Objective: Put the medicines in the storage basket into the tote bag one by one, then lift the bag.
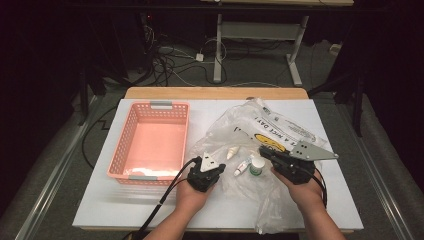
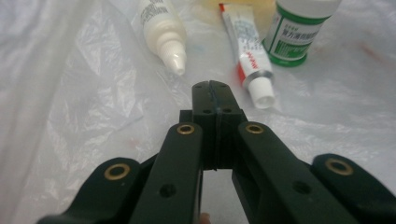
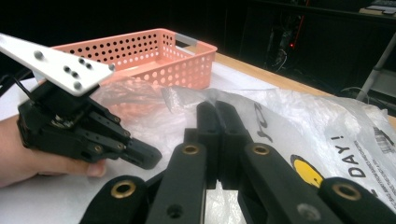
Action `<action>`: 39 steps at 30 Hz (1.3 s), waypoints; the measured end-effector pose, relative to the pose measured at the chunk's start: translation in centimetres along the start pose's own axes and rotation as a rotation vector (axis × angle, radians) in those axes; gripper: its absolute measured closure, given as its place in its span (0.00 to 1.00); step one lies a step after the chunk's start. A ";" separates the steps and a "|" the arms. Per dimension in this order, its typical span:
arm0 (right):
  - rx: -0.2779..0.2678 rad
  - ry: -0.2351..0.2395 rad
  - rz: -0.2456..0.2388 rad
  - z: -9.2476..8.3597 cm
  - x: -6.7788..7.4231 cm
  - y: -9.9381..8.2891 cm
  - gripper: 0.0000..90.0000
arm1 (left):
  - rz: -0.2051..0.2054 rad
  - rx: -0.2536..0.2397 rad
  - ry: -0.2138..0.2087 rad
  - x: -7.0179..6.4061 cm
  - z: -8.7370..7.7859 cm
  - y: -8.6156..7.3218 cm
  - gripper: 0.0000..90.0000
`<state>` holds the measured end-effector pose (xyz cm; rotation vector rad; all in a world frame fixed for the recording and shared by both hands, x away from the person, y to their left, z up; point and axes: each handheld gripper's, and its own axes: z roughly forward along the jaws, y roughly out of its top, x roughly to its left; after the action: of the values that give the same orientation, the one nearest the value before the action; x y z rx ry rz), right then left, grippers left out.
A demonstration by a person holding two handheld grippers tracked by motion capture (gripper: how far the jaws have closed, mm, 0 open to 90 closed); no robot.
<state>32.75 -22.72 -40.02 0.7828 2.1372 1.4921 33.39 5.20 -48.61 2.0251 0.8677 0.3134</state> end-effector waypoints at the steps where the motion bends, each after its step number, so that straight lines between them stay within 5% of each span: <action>1: -0.001 -0.001 -0.002 0.0 0.0 0.0 1.00 | -0.017 -0.018 -0.016 0.0 -0.2 0.0 0.99; 6: 0.000 -0.002 -0.001 -0.3 0.0 -0.1 1.00 | 0.002 -0.092 -0.032 -0.8 -1.3 0.5 0.99; 11: -0.003 -0.003 -0.005 -0.4 0.0 0.0 1.00 | -0.008 -0.053 -0.004 -0.9 -0.9 0.5 0.94; 13: -0.004 -0.002 -0.005 -0.4 0.0 0.0 1.00 | -0.036 -0.021 -0.031 -0.8 -0.7 0.5 0.65; 15: -0.003 0.000 -0.004 -0.4 0.1 0.0 1.00 | -0.044 0.022 0.009 -0.7 -0.3 0.5 0.39; 16: -0.002 0.001 -0.003 -0.3 0.1 0.0 1.00 | -0.060 0.082 0.029 -0.5 0.1 0.5 0.24; 18: -0.002 0.002 -0.004 -0.2 0.2 0.0 1.00 | -0.085 0.198 0.035 -0.1 1.1 0.3 0.15; 19: 0.001 0.005 -0.005 -0.2 0.2 0.0 1.00 | -0.075 0.206 0.040 -0.1 1.2 0.3 0.15; 22: 0.005 0.006 -0.003 -0.1 0.2 -0.1 1.00 | -0.007 0.196 0.050 -0.9 1.3 0.3 0.33; 25: 0.005 0.005 -0.001 0.0 0.2 -0.1 1.00 | 0.046 0.184 -0.002 -1.2 1.2 0.2 0.74; 28: 0.005 0.008 -0.003 0.0 0.3 -0.1 1.00 | 0.038 0.186 -0.017 -1.1 1.2 0.2 0.98; 33: 0.004 0.005 -0.006 -0.2 0.4 -0.1 1.00 | 0.044 0.164 0.003 -1.2 0.9 0.0 0.98; 39: -0.013 -0.009 -0.005 -0.4 0.4 -0.2 1.00 | 0.033 0.023 0.027 -1.3 -0.4 -0.5 0.98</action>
<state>32.21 -22.80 -40.07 0.7772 2.1198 1.4952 32.05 4.78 -48.61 2.0625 0.8593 0.3513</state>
